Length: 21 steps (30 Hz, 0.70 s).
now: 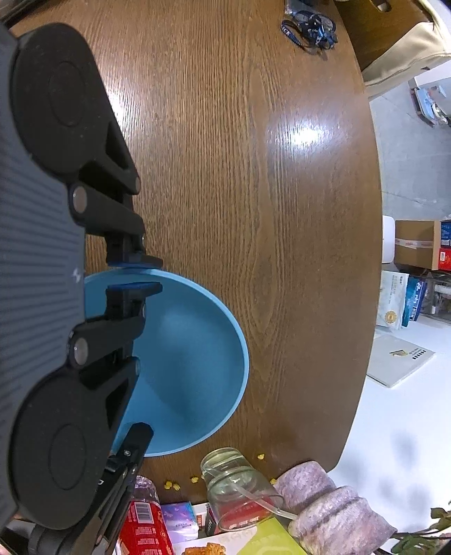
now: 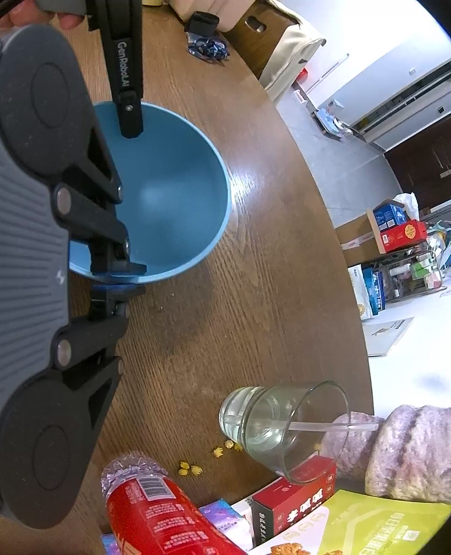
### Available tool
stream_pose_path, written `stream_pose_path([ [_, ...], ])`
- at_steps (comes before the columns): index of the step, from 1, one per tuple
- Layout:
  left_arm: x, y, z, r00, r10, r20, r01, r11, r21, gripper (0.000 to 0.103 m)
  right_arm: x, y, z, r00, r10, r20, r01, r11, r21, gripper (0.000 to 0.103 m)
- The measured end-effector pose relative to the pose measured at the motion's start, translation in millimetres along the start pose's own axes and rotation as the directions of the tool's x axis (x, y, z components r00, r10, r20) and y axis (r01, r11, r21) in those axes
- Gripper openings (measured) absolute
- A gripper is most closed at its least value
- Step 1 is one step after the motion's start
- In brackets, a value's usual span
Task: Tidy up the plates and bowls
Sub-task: 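Lift the bowl with both grippers and carry it toward the nested bowls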
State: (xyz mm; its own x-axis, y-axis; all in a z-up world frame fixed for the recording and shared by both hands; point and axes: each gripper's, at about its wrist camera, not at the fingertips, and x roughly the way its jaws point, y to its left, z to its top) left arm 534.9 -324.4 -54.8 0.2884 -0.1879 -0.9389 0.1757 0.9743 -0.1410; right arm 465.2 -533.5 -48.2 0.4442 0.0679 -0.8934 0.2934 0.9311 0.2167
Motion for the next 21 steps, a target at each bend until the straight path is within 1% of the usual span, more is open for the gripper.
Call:
stream_pose_path([
  [8,-28.7,11.5,-7.5,0.999,0.005,0.039,-0.005,1.0,-0.013,0.009,-21.9,17.9,-3.5,0.999,0.012,0.031,-0.012,1.0,-0.023,0.004],
  [15,-56.3,29.1,-18.8,0.998,0.015,0.069,-0.012,0.999,-0.039,0.009,-40.6,41.1,-10.1,0.998,0.028,0.05,-0.026,0.998,-0.052,0.004],
  [21,-80.7,51.8,-30.1,0.995,0.024,0.095,-0.018,0.998,-0.068,0.009,-55.9,67.1,-18.9,0.997,0.047,0.065,-0.041,0.995,-0.086,0.004],
])
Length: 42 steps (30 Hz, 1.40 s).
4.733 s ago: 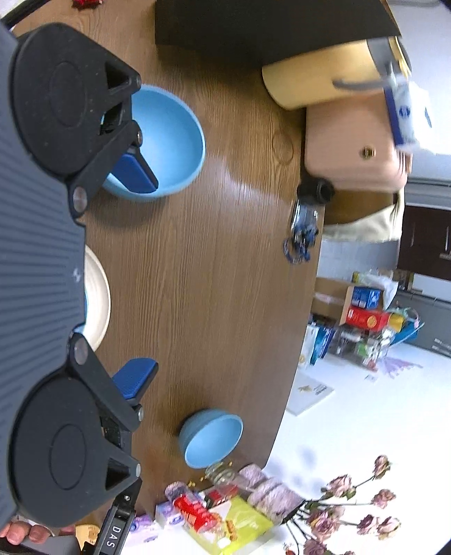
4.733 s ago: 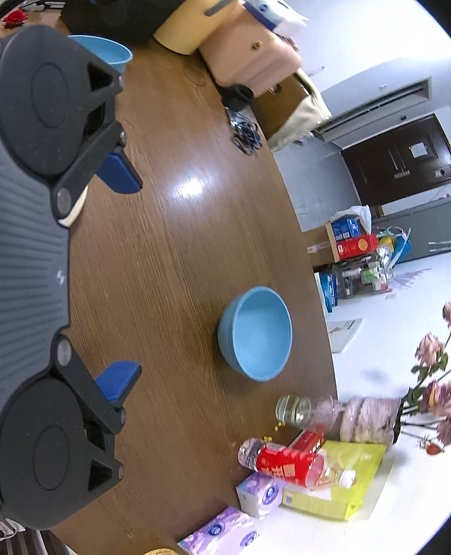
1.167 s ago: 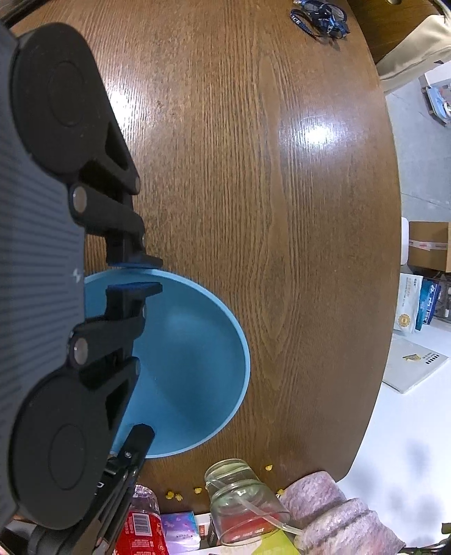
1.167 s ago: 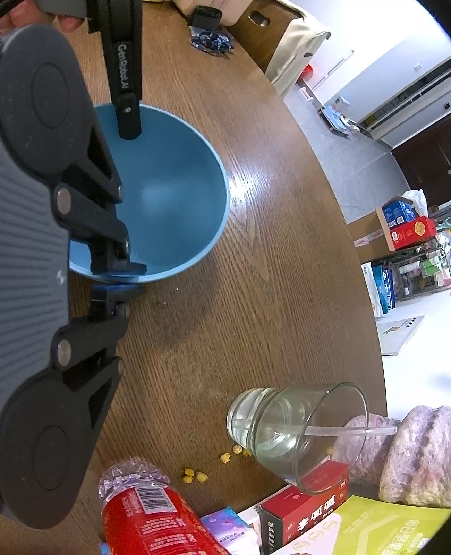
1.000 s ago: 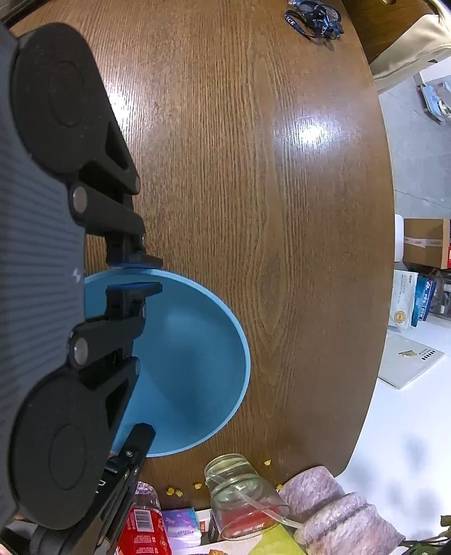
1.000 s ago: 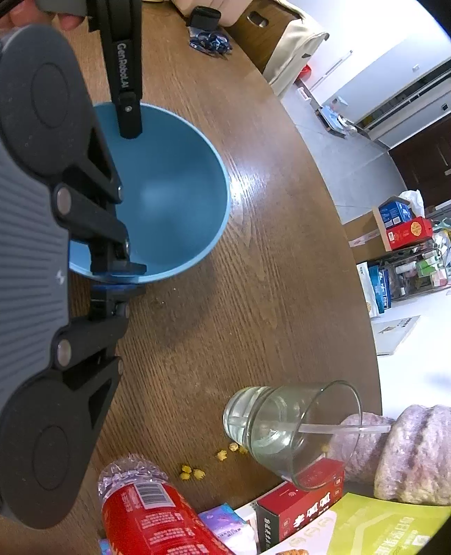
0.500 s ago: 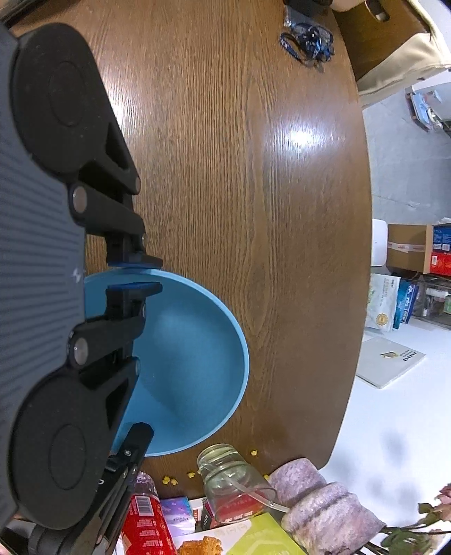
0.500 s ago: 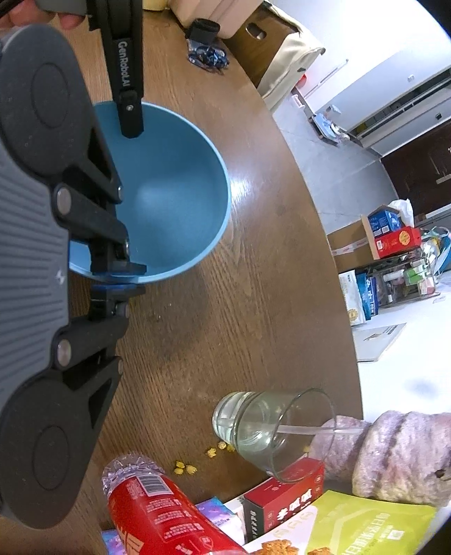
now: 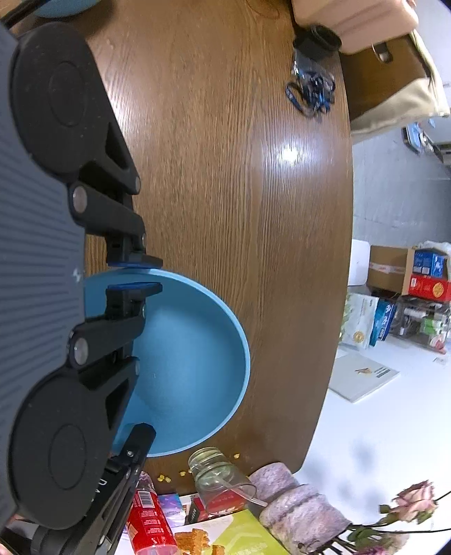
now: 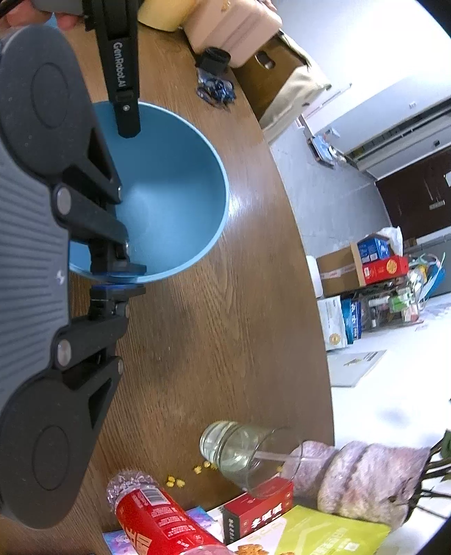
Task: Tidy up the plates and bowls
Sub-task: 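Lift the bowl with both grippers and carry it toward the nested bowls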
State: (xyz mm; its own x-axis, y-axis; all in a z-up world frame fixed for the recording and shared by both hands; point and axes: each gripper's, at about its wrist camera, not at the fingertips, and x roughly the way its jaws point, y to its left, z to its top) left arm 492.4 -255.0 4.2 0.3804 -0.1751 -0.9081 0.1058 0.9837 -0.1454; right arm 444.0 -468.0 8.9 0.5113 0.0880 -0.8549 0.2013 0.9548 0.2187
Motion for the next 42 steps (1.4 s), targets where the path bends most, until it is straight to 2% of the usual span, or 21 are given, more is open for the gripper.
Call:
stream_pose_path([
  [24,-90.6,124.0,-40.5,0.996,0.063,0.07,-0.052,0.988,-0.142,0.009,-41.1,132.6,-38.2,0.997,0.083,0.001,-0.082,0.988,-0.133,0.004],
  [42,-135.6,223.4,-80.5,0.988,0.121,0.097,-0.09,0.957,-0.276,0.009,-53.3,236.3,-77.9,0.989,0.142,-0.04,-0.147,0.958,-0.245,0.004],
])
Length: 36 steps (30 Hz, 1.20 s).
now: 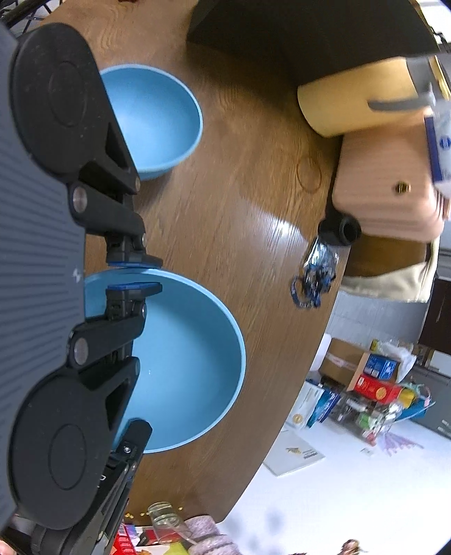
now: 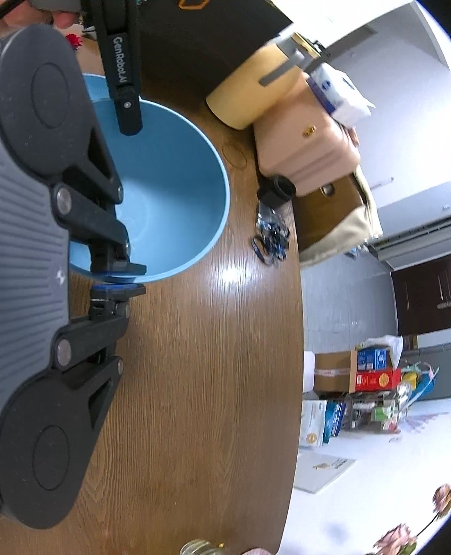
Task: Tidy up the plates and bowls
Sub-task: 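Lift the bowl with both grippers and carry it toward the nested bowls, then lower the held bowl into the nested light-blue bowls with both grippers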
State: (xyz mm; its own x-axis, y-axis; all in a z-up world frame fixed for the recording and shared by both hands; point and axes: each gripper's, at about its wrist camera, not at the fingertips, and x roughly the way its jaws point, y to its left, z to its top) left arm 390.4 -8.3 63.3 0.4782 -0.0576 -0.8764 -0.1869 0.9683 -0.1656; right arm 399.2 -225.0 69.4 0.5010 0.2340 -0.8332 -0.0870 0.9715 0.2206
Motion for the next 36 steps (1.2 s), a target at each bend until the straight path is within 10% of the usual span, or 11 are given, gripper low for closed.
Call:
stream_pose_path([
  [36,-25.3,195.6,-11.8,0.995,0.102,0.013,-0.096,0.965,-0.244,0.009,47.6,195.2,-34.2,0.991,0.089,-0.098,-0.106,0.977,-0.183,0.005],
])
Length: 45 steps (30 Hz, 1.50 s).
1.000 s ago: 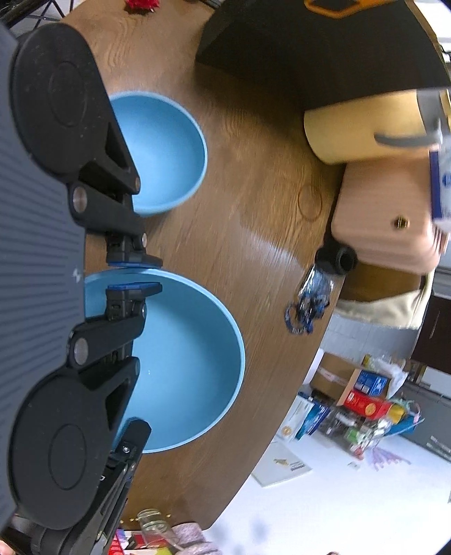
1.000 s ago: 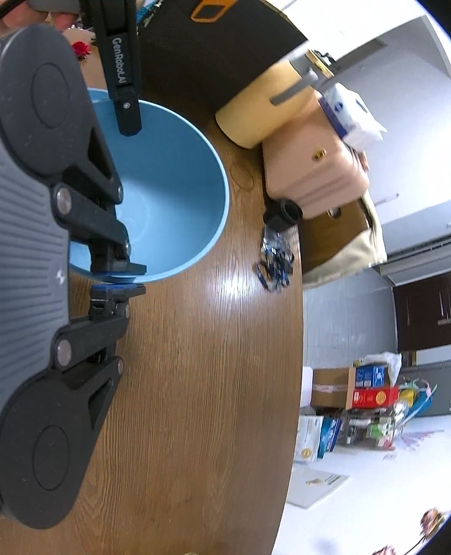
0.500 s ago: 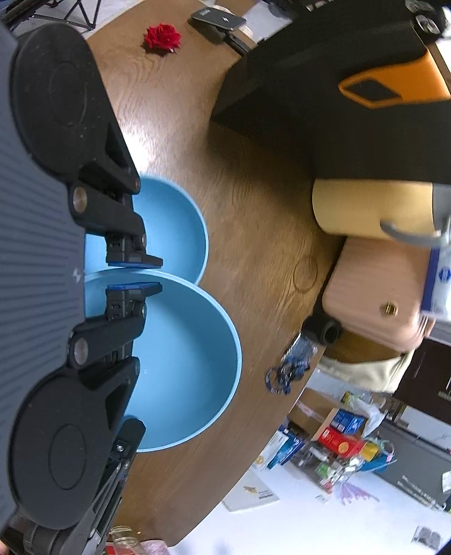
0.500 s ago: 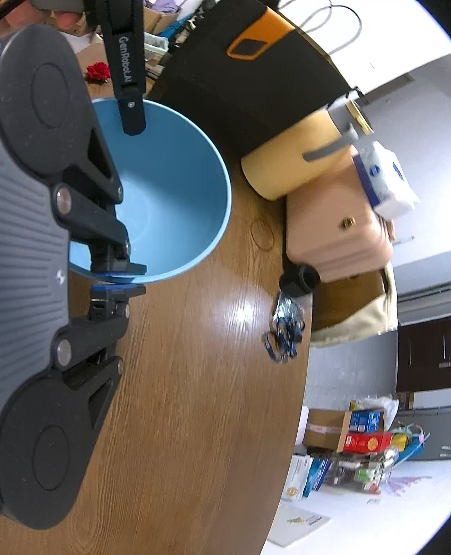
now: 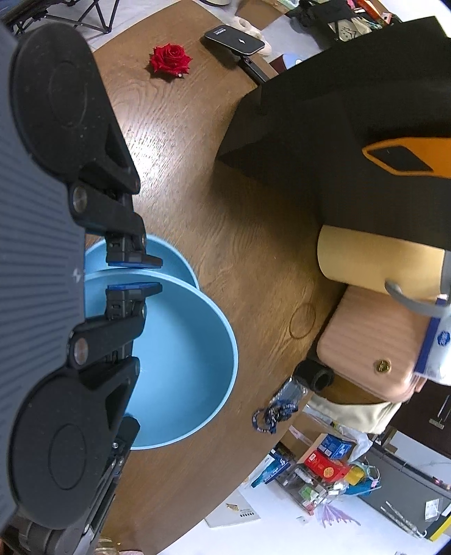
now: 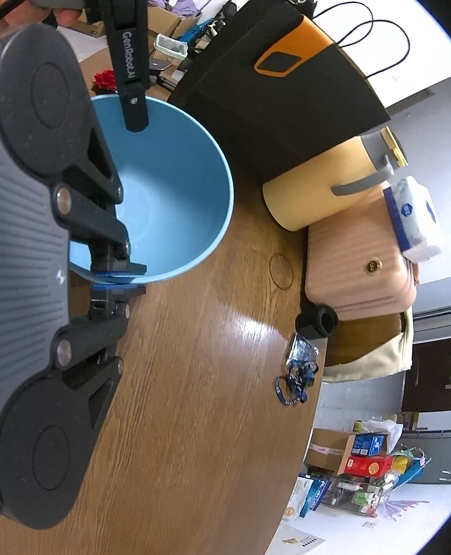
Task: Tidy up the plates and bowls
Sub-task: 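Lower the held bowl into the nested light-blue bowls with both grippers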
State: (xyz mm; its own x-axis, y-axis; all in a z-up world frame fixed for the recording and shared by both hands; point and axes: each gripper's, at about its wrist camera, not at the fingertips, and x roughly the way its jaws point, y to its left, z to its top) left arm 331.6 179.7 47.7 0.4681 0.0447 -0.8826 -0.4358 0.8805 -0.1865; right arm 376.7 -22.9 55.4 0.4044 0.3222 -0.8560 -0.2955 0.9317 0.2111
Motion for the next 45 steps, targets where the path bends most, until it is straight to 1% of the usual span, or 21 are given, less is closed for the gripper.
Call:
stream_pose_path([
  [8,19.5,10.5,3.9,1.0,-0.003,-0.019,0.004,1.0,0.008,0.009,21.7,8.7,-2.8,1.0,-0.013,-0.021,0.013,1.0,0.011,0.004],
  [25,52.8,20.1,3.6,0.997,-0.008,-0.073,0.011,0.999,0.04,0.009,56.3,6.4,-12.9,0.997,-0.037,-0.063,0.04,0.998,0.055,0.004],
  [34,62.1,21.4,1.9,0.996,-0.006,-0.09,0.011,0.998,0.056,0.009,63.5,6.4,-16.2,0.997,-0.049,-0.065,0.053,0.997,0.06,0.004],
  [45,68.6,17.8,0.1,0.997,0.002,-0.079,0.004,0.997,0.083,0.009,65.0,11.0,-19.1,0.996,-0.071,-0.046,0.074,0.996,0.053,0.004],
])
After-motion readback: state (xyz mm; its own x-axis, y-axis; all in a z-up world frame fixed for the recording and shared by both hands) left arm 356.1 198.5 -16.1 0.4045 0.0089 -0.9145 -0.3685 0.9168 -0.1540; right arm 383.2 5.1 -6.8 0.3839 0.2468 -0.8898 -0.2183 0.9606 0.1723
